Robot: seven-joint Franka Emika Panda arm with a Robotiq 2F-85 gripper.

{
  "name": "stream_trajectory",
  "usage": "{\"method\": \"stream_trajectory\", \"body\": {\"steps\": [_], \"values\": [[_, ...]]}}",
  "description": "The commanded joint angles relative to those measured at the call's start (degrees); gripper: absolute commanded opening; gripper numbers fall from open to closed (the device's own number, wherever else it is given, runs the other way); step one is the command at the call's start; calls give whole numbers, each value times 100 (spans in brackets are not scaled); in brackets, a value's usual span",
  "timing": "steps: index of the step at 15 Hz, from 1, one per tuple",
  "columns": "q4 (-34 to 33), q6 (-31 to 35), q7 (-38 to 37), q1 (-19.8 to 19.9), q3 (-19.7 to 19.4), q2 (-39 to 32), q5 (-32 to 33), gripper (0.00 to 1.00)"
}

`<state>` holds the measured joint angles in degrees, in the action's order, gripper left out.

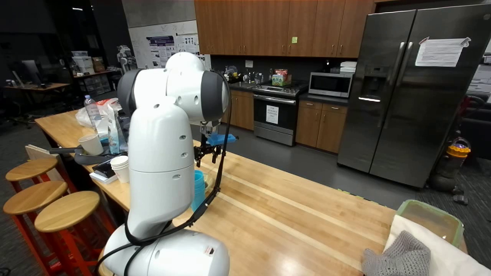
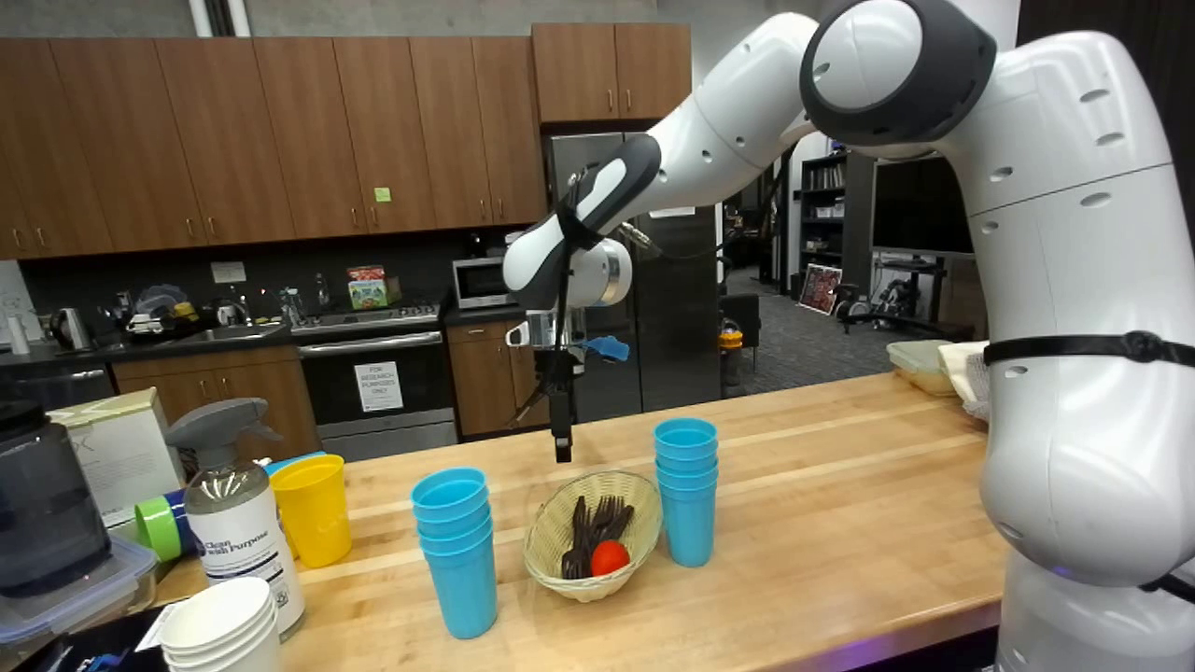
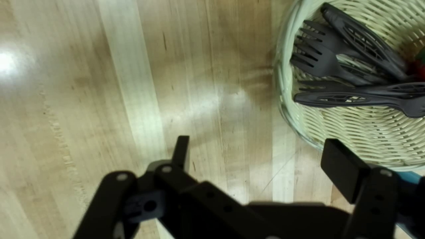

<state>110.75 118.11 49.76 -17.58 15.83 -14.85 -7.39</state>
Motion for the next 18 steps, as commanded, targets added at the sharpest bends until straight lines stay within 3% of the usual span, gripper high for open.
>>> {"method": "stream_trajectory", "body": {"steps": [1,18], "values": [[-17,-10,-32,116,128,-16,40,100],[72,35,-90,145,146,-125,33,100]]}}
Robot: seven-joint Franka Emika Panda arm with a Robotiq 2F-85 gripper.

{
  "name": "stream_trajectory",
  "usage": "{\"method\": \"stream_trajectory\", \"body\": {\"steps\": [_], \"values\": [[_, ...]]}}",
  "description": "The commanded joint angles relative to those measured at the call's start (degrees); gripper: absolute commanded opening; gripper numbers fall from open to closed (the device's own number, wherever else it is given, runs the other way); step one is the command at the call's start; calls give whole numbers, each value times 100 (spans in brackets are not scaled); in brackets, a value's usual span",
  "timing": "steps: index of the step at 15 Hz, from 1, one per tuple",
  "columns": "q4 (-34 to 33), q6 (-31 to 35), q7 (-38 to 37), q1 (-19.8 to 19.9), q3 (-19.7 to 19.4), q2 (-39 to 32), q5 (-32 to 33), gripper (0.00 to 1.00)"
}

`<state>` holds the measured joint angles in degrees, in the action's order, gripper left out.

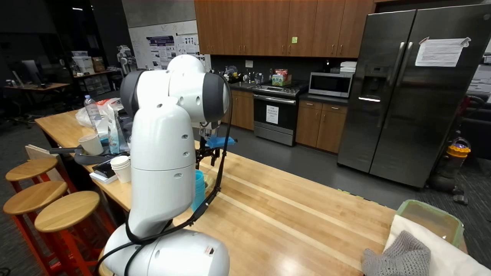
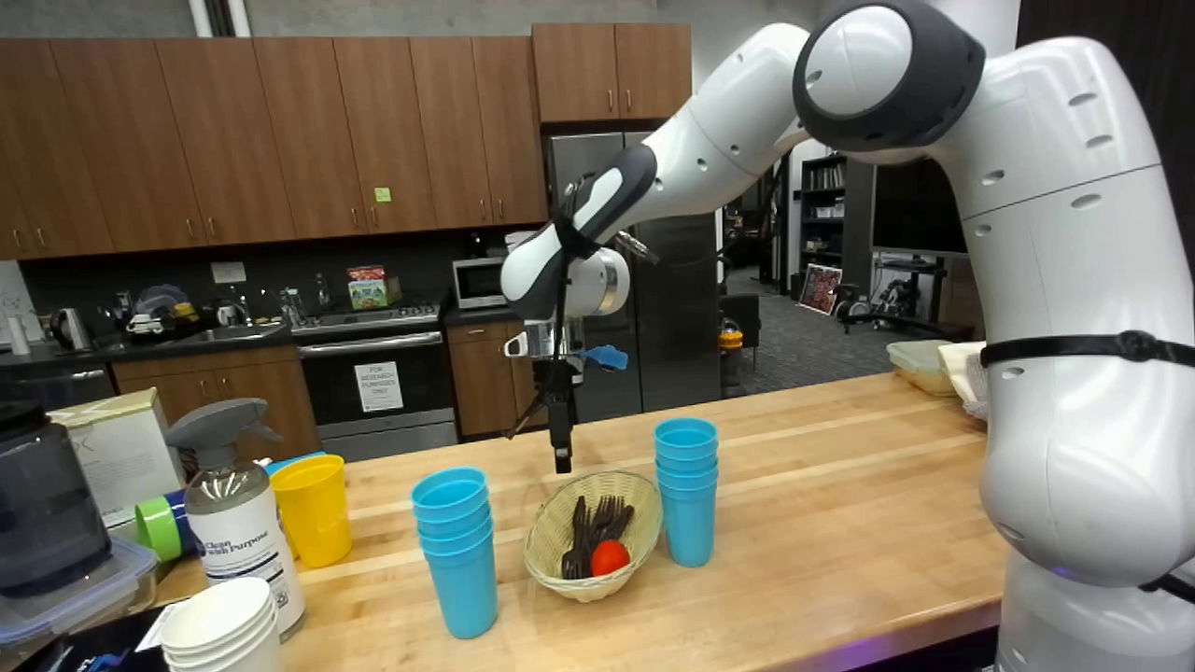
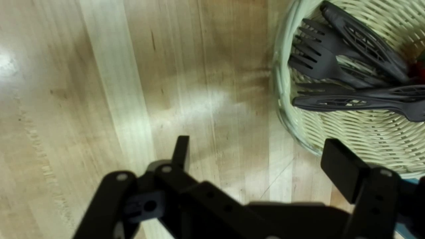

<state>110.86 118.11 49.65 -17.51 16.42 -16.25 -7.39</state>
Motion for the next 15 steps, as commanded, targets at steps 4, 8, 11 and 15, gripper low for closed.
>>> {"method": "stream_trajectory", "body": {"steps": [4,8,11,15], "values": [[155,-21,-153,223,66,-10,-20,100],[237,-104,-262,316,51,-170,-57,100],[417,-21,-255,410,69,-231,-175,100],[534,124,-193,507,90,-196,-379,68]]}}
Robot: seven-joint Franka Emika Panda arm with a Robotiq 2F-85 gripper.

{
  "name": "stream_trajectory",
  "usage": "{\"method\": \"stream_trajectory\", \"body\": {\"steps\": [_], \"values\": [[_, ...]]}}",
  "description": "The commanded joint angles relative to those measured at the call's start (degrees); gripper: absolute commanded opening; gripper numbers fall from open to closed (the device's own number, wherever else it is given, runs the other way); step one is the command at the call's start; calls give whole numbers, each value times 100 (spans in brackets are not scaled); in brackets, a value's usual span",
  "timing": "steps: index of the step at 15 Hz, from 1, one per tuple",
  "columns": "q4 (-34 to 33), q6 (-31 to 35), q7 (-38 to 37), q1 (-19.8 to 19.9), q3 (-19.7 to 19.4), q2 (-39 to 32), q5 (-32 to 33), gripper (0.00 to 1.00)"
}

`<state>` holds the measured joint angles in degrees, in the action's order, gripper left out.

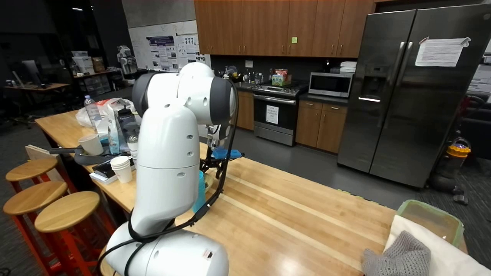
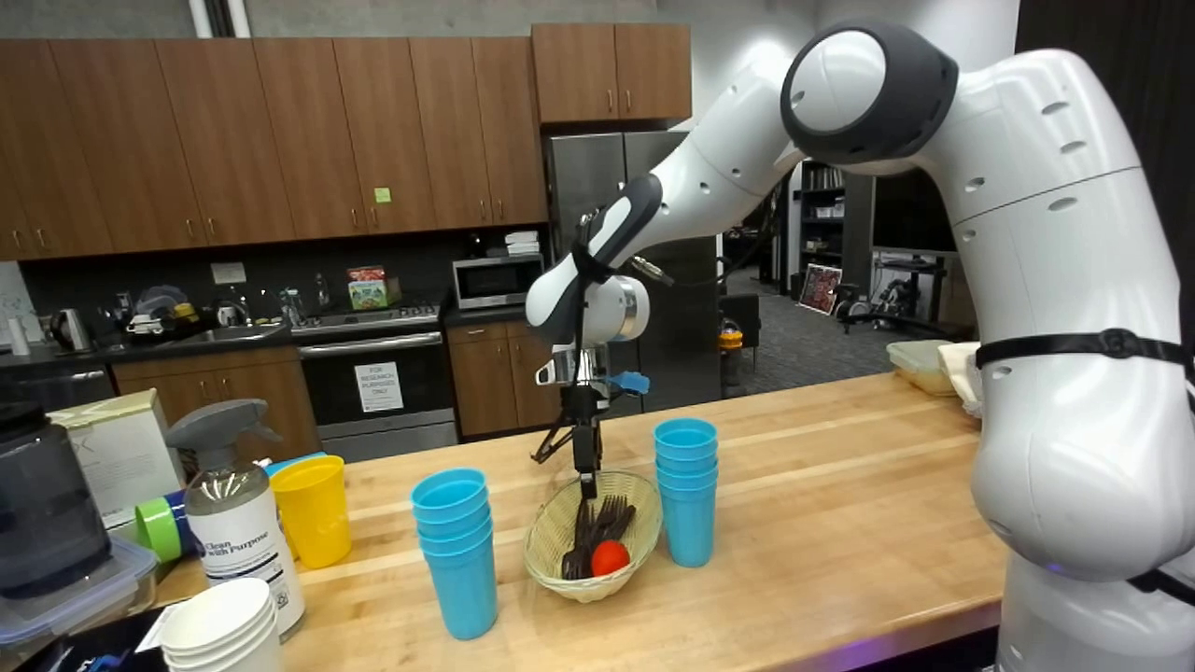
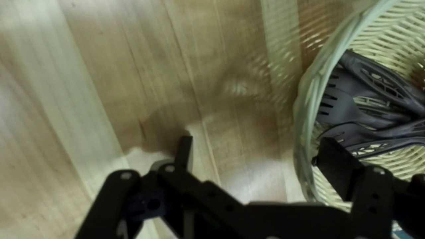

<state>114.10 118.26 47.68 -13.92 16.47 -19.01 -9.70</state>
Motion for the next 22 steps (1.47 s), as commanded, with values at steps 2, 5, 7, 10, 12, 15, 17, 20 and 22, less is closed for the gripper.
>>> {"method": "stream_trajectory", "body": {"steps": [2,5,7,10,12,15,17,20,22], "values": [[247,179,39,194,90,120,-229,54],[305,205,39,243,84,178,-335,29],[367,271,71,271,89,224,-406,12],[463,338,103,307,91,326,-518,5],[564,413,143,333,89,453,-605,3],[845,621,198,365,80,750,-803,4],[1075,829,256,390,65,973,-966,3],[1433,1109,344,407,20,1349,-1269,0],[1650,1290,387,414,-28,1532,-1406,1]]}}
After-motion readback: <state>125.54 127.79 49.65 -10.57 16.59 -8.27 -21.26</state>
